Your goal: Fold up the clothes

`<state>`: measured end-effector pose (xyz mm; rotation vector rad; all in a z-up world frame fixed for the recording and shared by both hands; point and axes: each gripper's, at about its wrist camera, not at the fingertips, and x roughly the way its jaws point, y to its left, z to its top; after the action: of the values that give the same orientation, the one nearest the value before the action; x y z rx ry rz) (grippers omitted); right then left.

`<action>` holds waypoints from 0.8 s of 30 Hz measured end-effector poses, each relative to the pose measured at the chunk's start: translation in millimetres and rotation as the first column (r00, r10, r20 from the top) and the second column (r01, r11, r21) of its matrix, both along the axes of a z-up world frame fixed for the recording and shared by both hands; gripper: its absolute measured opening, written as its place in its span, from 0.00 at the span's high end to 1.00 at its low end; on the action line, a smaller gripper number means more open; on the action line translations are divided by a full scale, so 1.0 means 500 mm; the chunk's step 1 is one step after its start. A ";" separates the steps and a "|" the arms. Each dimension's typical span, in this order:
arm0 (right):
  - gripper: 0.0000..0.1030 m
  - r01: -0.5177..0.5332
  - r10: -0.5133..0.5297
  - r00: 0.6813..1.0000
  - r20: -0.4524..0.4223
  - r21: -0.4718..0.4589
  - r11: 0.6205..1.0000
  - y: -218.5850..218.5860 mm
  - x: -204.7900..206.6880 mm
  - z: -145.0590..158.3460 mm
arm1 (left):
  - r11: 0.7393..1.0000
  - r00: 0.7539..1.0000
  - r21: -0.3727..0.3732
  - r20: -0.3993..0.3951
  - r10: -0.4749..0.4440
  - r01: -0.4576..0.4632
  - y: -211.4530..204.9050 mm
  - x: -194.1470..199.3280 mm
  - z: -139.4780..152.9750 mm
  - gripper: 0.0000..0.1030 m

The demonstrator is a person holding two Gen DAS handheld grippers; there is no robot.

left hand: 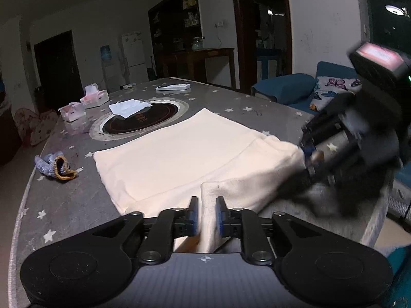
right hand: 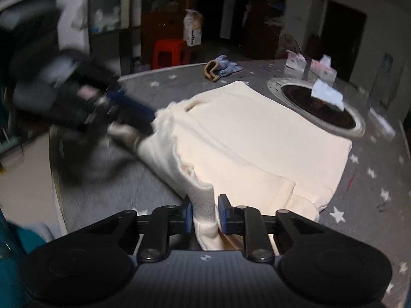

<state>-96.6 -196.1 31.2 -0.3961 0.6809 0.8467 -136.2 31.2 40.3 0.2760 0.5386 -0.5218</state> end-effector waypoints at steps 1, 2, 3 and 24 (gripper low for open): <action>0.84 0.008 -0.008 1.000 -0.020 0.019 1.000 -0.005 0.009 0.006 | 1.000 1.000 0.009 0.009 -0.001 0.001 0.002 -0.007 -0.002 0.68; 0.84 0.013 -0.012 1.000 -0.029 0.029 0.999 -0.008 0.014 0.011 | 1.000 1.000 0.019 0.020 -0.003 0.002 0.003 -0.015 -0.003 0.58; 0.85 0.019 -0.017 0.999 -0.036 0.038 0.999 -0.010 0.020 0.016 | 0.999 0.999 0.031 0.034 -0.008 0.007 0.003 -0.022 -0.005 0.56; 0.90 0.051 -0.051 0.999 -0.008 0.114 0.992 -0.028 -0.006 0.042 | 0.996 0.998 0.082 0.043 -0.043 0.039 0.023 -0.051 -0.013 0.94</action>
<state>-99.6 -210.2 52.1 -0.2727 0.6418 0.8342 -161.6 42.5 34.1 0.3765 0.5119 -0.5331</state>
